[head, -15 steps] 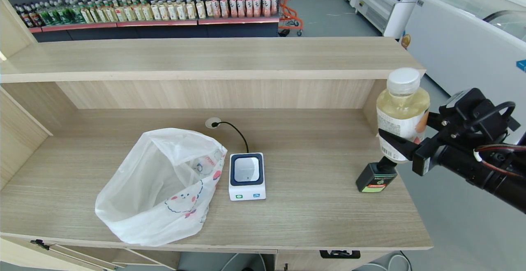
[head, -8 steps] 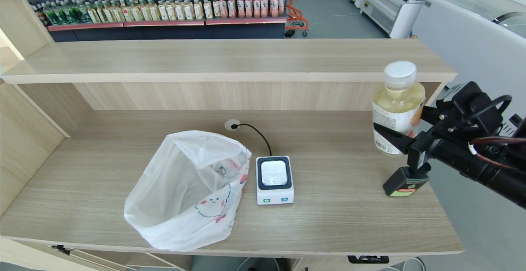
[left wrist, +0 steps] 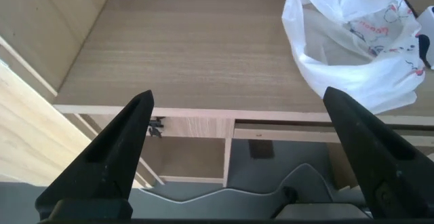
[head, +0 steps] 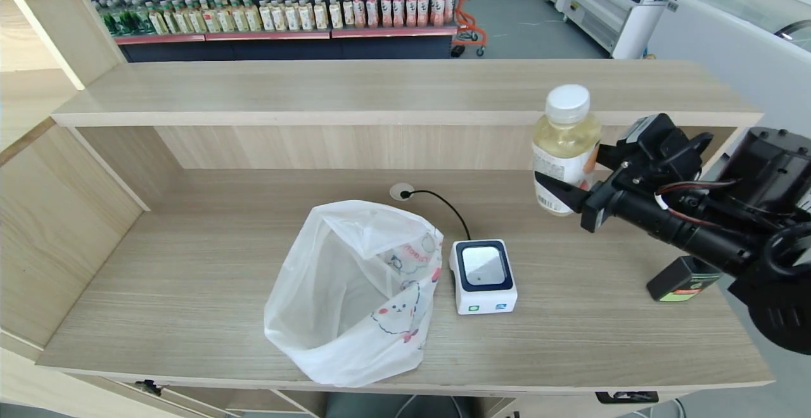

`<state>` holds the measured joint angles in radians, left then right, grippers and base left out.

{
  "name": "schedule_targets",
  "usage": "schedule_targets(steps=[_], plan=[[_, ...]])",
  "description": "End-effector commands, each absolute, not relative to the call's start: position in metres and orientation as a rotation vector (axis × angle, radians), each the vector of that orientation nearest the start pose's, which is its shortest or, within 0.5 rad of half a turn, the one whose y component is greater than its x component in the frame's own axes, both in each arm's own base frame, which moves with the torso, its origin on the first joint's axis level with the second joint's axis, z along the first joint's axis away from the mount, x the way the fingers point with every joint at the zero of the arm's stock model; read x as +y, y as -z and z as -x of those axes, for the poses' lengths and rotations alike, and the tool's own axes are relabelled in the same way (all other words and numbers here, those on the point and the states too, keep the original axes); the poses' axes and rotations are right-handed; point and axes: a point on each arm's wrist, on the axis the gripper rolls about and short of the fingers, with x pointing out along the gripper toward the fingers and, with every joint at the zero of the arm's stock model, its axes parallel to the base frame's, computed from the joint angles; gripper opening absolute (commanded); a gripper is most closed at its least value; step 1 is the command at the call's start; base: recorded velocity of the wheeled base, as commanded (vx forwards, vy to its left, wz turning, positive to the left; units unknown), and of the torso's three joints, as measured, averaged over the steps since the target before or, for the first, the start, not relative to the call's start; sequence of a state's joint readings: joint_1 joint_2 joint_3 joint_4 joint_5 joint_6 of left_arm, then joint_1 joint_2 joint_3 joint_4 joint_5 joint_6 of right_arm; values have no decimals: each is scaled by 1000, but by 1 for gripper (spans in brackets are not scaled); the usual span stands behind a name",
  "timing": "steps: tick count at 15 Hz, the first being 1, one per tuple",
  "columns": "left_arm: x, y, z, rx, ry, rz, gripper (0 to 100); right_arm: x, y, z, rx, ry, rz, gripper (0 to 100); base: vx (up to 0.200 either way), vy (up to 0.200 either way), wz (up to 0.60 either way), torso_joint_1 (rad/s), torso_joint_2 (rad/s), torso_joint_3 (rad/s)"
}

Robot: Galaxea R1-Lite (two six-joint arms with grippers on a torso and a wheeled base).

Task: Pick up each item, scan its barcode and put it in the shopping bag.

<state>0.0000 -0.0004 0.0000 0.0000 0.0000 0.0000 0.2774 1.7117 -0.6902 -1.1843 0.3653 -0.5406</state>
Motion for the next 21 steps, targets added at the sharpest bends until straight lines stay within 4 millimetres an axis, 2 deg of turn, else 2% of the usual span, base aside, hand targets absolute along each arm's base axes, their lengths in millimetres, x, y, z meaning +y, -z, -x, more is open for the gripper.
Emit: schedule_targets(steps=[1, 3, 7, 11, 21], plan=[[0, -75, 23, 0, 0, -2, 100, 99, -173, -315, -329, -624, 550, 0, 0, 200, 0, 7, 2, 2], [0, -75, 23, 0, 0, -3, 100, 102, -155, -326, -344, -648, 561, 0, 0, 200, 0, 2, 7, 0], [0, -75, 23, 0, 0, -2, 100, 108, -128, -338, -398, -745, 599, 0, 0, 0, 0, 0, 0, 0], [0, -75, 23, 0, 0, -2, 100, 101, -109, -348, -427, -773, 610, 0, 0, 0, 0, 0, 0, 0], [0, -75, 23, 0, 0, -2, 100, 103, -91, -358, -446, -858, 655, 0, 0, 0, 0, 0, 0, 0]])
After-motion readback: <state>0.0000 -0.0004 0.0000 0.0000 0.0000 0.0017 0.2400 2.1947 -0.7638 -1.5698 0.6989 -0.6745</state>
